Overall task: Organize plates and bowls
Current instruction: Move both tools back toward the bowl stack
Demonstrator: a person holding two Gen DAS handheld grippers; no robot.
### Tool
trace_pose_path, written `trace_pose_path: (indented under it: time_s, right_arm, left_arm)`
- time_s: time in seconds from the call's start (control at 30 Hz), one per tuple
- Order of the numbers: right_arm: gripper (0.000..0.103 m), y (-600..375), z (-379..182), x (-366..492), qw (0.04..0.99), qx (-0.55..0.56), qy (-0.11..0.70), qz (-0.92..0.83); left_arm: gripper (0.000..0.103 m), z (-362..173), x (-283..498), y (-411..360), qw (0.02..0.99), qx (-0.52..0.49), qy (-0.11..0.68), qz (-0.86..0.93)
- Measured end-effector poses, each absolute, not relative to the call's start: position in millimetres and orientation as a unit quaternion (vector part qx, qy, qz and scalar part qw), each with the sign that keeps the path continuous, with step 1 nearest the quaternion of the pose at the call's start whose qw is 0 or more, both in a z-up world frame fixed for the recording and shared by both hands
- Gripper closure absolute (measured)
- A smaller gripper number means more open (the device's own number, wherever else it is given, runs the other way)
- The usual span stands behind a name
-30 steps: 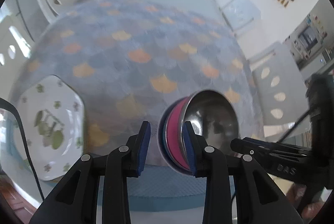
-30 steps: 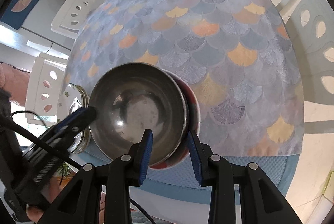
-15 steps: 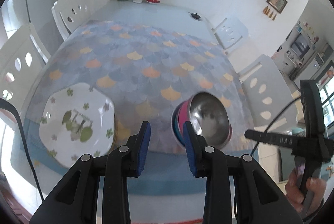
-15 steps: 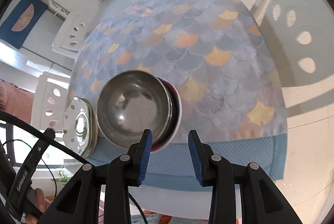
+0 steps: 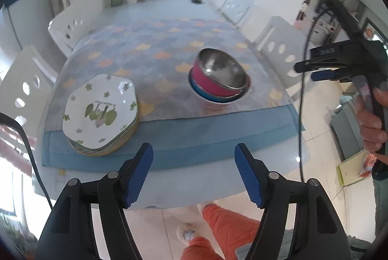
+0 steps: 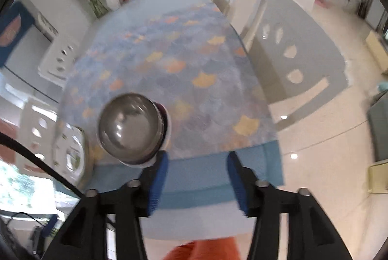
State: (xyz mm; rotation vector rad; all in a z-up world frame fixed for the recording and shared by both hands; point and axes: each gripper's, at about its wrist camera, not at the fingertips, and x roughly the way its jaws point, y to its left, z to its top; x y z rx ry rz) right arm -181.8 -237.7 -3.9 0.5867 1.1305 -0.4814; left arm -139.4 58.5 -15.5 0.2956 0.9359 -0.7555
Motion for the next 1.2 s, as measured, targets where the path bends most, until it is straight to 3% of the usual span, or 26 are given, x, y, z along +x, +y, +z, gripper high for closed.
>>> trace_pose_path:
  time_s: [0.37, 0.6, 0.87, 1.03, 1.2]
  right_arm:
    - [0.047, -217, -43, -215, 0.728, 0.404, 0.537, -0.136]
    - [0.047, -195, -19, -230, 0.754, 0.395, 0.512, -0.114]
    - [0.047, -182, 21, -223, 0.815, 0.343, 0.457, -0.099]
    - [0.047, -164, 36, -204, 0.847, 0.243, 0.462, -0.097]
    - [0.043, -177, 28, -195, 0.843, 0.244, 0.473, -0.073]
  left_arm:
    - [0.033, 5, -165, 84, 0.818, 0.102, 0.426, -0.373]
    - [0.033, 30, -143, 97, 0.781, -0.023, 0.442, -0.44]
    - [0.033, 39, -119, 88, 0.805, -0.033, 0.436, -0.401]
    - [0.033, 27, -104, 63, 0.794, -0.035, 0.457, -0.399]
    - [0.033, 16, -91, 34, 0.784, -0.036, 0.476, -0.397]
